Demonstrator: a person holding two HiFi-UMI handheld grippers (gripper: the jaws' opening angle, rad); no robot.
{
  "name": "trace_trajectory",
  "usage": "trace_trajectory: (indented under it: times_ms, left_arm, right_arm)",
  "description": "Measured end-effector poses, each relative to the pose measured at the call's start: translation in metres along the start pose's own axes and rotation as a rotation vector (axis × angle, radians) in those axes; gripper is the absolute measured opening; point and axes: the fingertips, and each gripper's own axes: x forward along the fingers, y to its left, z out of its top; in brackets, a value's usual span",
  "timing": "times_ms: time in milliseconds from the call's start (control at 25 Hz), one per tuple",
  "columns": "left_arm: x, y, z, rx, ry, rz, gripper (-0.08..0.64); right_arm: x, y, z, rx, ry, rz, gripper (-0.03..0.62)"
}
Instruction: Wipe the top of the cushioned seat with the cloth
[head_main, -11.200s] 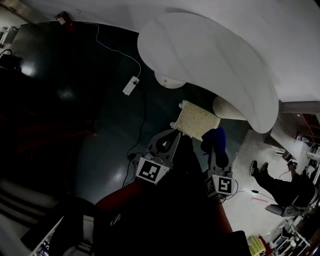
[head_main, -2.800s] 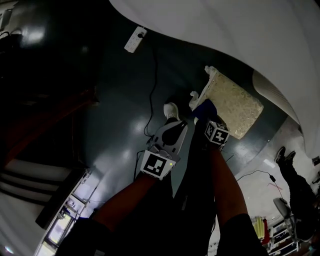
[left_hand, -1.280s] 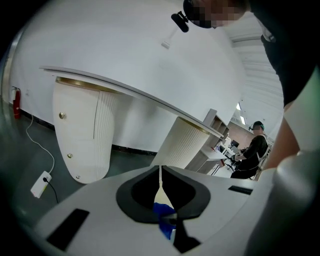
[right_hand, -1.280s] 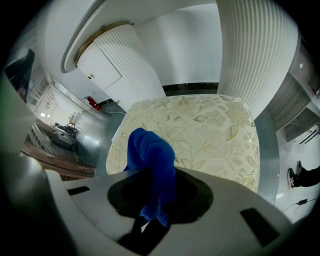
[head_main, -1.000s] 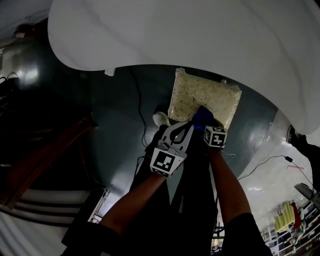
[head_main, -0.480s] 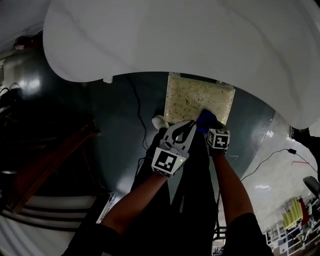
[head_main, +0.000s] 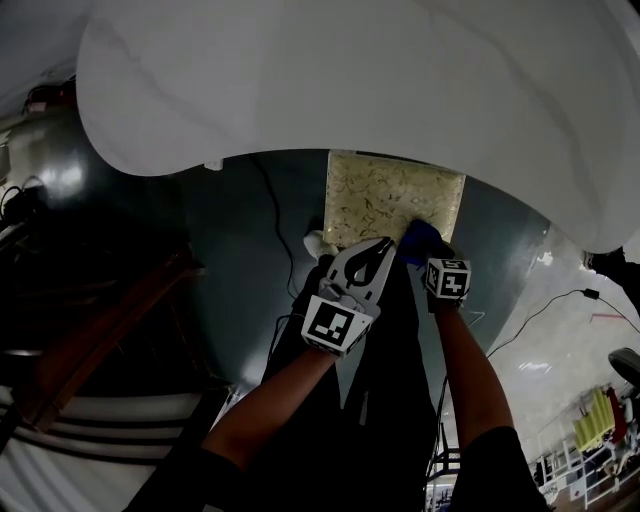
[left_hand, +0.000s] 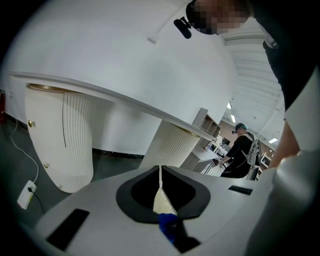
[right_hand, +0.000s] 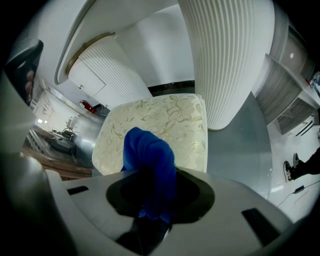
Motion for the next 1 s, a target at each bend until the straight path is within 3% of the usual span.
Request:
trace_trajectory:
  times_ms: [560,800,1000]
  left_arm:
    - [0.018,-0.017,-0.003,0.005,0.026,-0.041,0.026]
    - [0.027,-0.019,-0.006,0.014,0.028,-0.054,0.026]
    - [0.029,-0.024,-0.004,0.025,0.022,-0.072,0.026]
  right_arm:
    - [-0.011,-0.053,-0.012,0.058,0.013,-0.092,0.121]
    - [-0.008,-0.066,-0.012,0.02,0.014,-0.113,0.121]
    - [-0.009,-0.103,-0.027,0.085,0.049,-0.212,0.11]
